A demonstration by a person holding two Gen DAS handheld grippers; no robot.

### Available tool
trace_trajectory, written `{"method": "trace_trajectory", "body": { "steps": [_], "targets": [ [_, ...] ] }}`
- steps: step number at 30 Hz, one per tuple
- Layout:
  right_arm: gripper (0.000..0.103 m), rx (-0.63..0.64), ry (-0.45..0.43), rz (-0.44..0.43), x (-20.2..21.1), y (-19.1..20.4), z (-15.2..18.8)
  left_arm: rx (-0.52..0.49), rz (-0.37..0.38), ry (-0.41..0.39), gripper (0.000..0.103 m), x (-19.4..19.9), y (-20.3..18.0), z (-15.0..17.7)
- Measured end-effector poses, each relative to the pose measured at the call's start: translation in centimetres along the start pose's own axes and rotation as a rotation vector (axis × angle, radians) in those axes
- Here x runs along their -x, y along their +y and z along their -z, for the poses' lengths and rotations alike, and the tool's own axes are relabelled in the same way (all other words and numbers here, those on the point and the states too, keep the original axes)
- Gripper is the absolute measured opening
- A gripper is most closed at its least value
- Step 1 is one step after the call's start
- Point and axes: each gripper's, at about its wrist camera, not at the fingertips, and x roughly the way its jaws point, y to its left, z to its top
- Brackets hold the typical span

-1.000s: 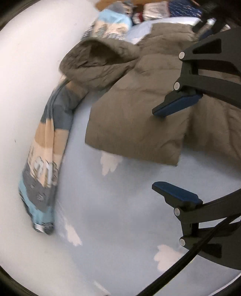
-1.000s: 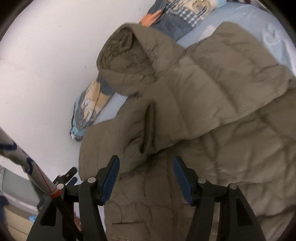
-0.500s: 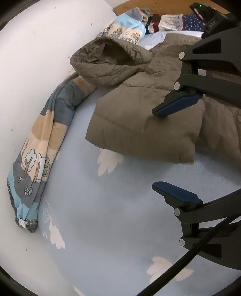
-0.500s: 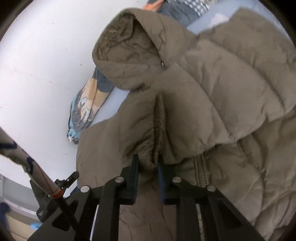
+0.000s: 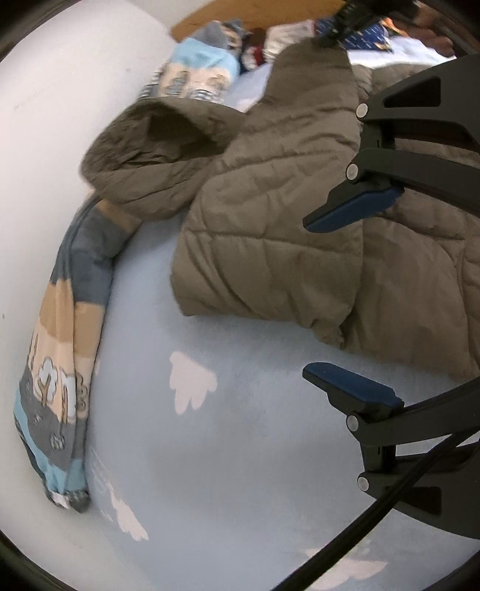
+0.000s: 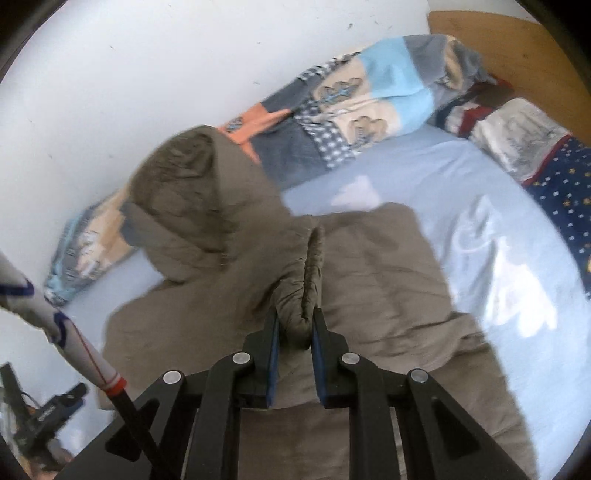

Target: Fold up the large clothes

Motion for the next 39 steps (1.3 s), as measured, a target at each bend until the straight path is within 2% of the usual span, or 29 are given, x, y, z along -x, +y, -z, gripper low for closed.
{"method": "trace_trajectory", "body": {
  "steps": [5, 12, 19, 21, 23, 27, 29, 31, 34, 36, 39],
  "targets": [
    [0.017, -0.034, 0.023, 0.01, -1.0, -2.2, 1.1, -0.057, -0.047, 0.01, 0.072, -1.4, -1.2, 0.8],
    [0.017, -0.096, 0.064, -0.006, -3.0, -4.3, 2.4, -0.081, -0.078, 0.026, 0.072, -2.7, -1.4, 1.3],
    [0.018, -0.113, 0.105, 0.038, -5.1, -5.1, 3.5, -0.133, -0.13, 0.047, 0.075, -3.6, -1.9, 1.8],
    [0.02, -0.128, 0.114, 0.043, -5.4, -5.3, 3.6, -0.128, -0.124, 0.056, 0.075, -3.5, -1.7, 1.6],
    [0.026, -0.136, 0.13, 0.046, -5.3, -5.4, 3.5, -0.121, -0.119, 0.066, 0.075, -2.9, -1.6, 1.0],
    [0.043, -0.182, 0.162, 0.058, -3.1, -5.6, 2.6, -0.056, -0.095, -0.049, 0.075, 0.4, -0.8, -0.4],
    [0.044, -0.187, 0.126, 0.115, -1.4, -5.5, 2.2, -0.044, -0.073, -0.087, 0.075, 1.4, -0.9, -0.6],
    [0.045, -0.173, 0.05, 0.168, 0.5, -5.0, 1.8, -0.06, -0.063, -0.095, 0.075, 1.5, -1.4, -0.3],
    [0.045, -0.064, -0.035, 0.123, 2.1, -2.5, 1.3, -0.113, -0.07, -0.079, 0.075, 0.8, -2.7, 0.2],
    [0.045, 0.024, -0.031, 0.06, 1.8, -0.5, 1.7, -0.162, -0.093, -0.064, 0.075, -0.1, -3.7, 0.8],
    [0.045, 0.084, -0.007, 0.031, 0.1, 0.7, 2.9, -0.208, -0.124, -0.025, 0.075, -1.5, -4.2, 1.4]
  ]
}}
